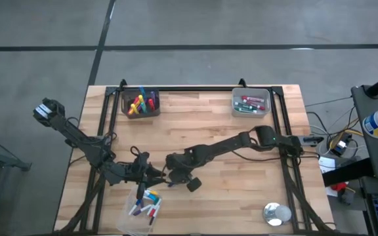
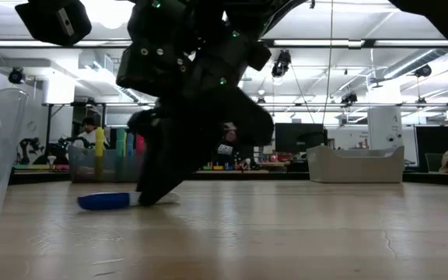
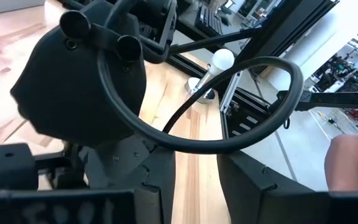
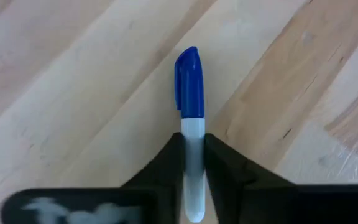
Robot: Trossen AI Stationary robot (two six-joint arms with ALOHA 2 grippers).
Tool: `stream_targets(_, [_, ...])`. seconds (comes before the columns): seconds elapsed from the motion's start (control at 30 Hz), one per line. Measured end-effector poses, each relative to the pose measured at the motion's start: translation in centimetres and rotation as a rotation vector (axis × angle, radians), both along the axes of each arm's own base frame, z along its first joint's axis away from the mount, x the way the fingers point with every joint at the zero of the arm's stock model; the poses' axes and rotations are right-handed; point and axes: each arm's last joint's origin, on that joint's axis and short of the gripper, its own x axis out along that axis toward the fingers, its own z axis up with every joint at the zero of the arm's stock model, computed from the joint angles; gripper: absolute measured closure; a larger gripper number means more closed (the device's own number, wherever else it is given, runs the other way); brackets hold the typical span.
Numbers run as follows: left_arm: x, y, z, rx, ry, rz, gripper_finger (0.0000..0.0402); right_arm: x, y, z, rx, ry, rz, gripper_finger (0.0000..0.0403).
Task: Pick & Place Markers
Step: Put the blue and white highlighter pen into the transparent bin
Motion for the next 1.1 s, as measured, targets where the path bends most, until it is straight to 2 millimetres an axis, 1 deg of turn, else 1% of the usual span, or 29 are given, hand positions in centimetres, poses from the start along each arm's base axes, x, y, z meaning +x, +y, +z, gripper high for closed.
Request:
stream_targets(0.07, [0.0, 0.0, 0.0, 0.0, 0.0, 0.0, 0.0291, -0.4, 0.1, -0.3, -0.004, 0.039, -0.006, 0.0375])
stream_targets(0.2, [0.0, 0.0, 0.0, 0.0, 0.0, 0.0, 0.0291, -1.0, 0.2, -0.4, 0.018, 0.118, -0.08, 0.0377])
stream_targets(0.3, [0.0, 0.0, 0.0, -0.006, 0.002, -0.014, 0.0291, -1.4, 0.5, 0.6, 0.038, 0.135, -0.122, 0.0377])
stream_targets(0.4, [-0.1, -0.1, 0.1, -0.018, 0.006, -0.049, 0.0291, -1.9, 1.2, 1.9, 0.066, 0.132, -0.118, 0.0377])
stream_targets(0.5, [-0.1, -0.2, 0.2, -0.031, 0.007, -0.088, 0.0291, -2.2, 2.3, 3.7, 0.099, 0.087, -0.1, 0.0378])
stream_targets(0.6, [-0.2, -0.2, 0.2, -0.034, 0.012, -0.112, 0.0291, -2.6, 3.2, 6.7, 0.137, 0.019, -0.098, 0.0378])
stream_targets(0.67, [-0.2, -0.2, 0.1, -0.03, 0.016, -0.12, 0.0291, -2.8, 3.4, 8.2, 0.167, -0.006, -0.123, 0.0378])
stream_targets(0.8, [-0.2, -0.2, 0.1, -0.026, 0.02, -0.122, 0.0291, -3.5, 3.4, 10.7, 0.199, -0.037, -0.187, 0.0379])
stream_targets(0.93, [-0.2, -0.2, 0.1, 0.004, 0.013, -0.114, 0.0291, -4.3, 3.1, 14.2, 0.192, -0.142, -0.296, 0.0379])
stream_targets(1.1, [-0.1, 0.1, 0.1, 0.029, 0.0, -0.028, 0.0291, -4.9, 2.5, 16.4, 0.195, -0.208, -0.36, 0.0379])
